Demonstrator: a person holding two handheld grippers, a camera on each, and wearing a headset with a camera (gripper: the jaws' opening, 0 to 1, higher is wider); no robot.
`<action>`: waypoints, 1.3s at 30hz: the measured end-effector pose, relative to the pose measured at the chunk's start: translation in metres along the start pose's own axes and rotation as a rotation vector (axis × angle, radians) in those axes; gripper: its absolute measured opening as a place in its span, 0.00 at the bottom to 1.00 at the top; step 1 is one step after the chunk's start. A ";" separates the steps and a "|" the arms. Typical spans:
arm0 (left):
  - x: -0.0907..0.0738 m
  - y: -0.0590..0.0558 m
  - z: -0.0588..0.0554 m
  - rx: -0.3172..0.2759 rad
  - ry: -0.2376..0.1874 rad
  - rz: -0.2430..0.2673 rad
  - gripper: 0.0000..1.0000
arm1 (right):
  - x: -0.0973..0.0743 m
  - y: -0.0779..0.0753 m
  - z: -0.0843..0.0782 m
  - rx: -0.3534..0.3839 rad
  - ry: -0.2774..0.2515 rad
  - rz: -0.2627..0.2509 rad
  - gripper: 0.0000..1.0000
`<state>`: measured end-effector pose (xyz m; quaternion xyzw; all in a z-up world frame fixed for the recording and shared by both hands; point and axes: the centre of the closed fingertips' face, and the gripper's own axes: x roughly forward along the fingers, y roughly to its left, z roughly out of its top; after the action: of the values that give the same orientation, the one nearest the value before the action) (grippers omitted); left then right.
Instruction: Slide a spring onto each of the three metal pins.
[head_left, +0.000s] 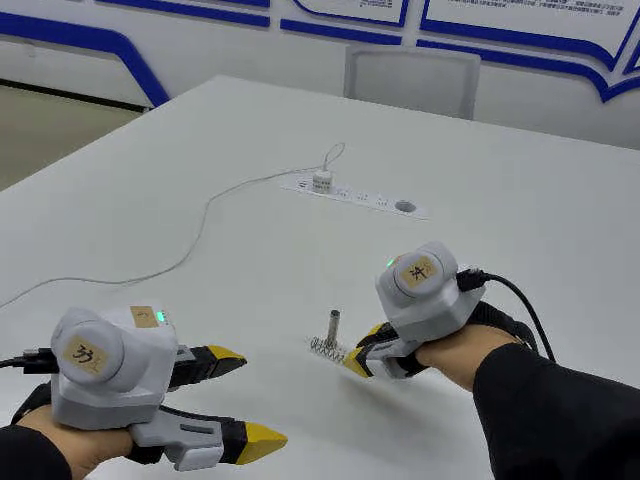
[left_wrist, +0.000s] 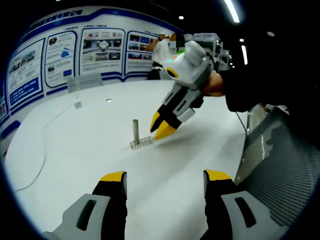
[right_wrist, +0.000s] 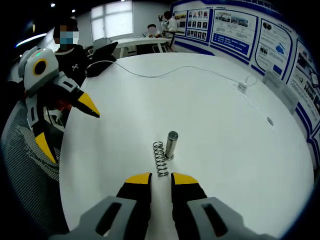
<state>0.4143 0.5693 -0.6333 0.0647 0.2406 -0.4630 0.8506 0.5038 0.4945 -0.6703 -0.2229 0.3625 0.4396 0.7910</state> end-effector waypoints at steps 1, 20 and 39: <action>0.000 0.000 0.000 -0.001 0.001 0.000 0.63 | 0.001 0.001 0.000 0.001 0.002 0.003 0.16; 0.000 0.000 -0.004 -0.015 0.013 -0.002 0.63 | 0.017 0.002 -0.008 -0.013 0.020 0.023 0.12; 0.001 -0.001 -0.003 -0.001 0.012 -0.004 0.63 | -0.011 0.003 0.012 -0.091 -0.002 -0.018 0.12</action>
<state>0.4131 0.5689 -0.6360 0.0665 0.2459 -0.4642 0.8483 0.5017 0.4977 -0.6542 -0.2614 0.3392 0.4488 0.7843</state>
